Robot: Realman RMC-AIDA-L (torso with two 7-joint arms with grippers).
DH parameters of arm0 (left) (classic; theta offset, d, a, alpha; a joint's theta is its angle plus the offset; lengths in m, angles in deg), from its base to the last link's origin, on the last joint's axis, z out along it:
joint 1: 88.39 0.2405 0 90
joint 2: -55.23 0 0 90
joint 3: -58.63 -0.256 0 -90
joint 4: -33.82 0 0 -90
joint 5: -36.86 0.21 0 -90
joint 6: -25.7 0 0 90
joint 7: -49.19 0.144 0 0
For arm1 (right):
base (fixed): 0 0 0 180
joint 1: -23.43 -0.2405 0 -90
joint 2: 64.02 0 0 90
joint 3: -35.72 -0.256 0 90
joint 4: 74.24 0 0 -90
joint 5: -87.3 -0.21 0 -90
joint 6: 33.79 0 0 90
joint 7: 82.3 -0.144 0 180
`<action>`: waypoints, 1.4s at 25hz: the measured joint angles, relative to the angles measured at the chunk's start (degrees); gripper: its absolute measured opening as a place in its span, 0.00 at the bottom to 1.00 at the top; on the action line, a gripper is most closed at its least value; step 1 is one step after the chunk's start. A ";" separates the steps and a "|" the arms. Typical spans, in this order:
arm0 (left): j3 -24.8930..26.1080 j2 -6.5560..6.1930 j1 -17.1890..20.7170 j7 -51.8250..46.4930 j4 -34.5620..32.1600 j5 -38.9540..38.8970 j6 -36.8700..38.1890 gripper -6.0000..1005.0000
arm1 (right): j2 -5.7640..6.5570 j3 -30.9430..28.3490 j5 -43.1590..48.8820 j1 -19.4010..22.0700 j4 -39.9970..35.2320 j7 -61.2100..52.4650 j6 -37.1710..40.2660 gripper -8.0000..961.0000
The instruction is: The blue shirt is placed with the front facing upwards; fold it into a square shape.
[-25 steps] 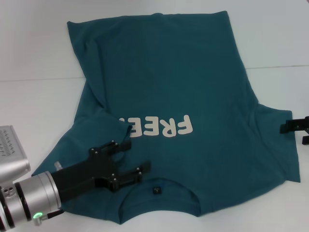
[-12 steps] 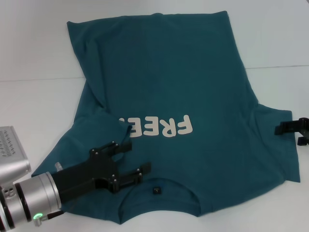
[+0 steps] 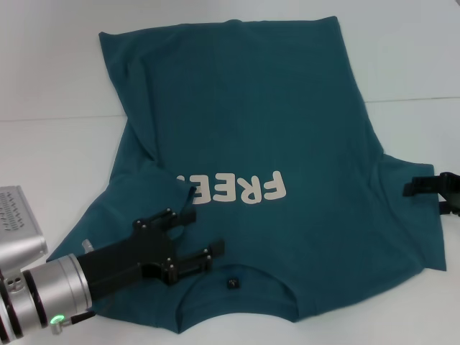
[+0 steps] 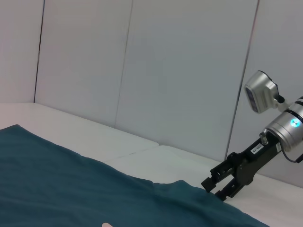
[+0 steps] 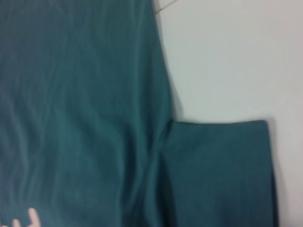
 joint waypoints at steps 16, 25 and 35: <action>0.00 0.08 -0.07 0.22 0.00 -0.45 -0.08 0.80 | 0.59 -0.96 -7.45 1.85 -0.48 0.28 1.69 0.79; 0.00 0.09 0.00 0.39 0.00 -0.48 -0.09 0.80 | 0.53 -0.19 -7.11 2.02 -0.04 1.48 1.51 0.54; 0.37 0.09 0.34 0.41 0.00 -0.48 -0.08 0.80 | 1.01 -0.15 -7.01 2.74 -1.22 2.80 2.97 0.14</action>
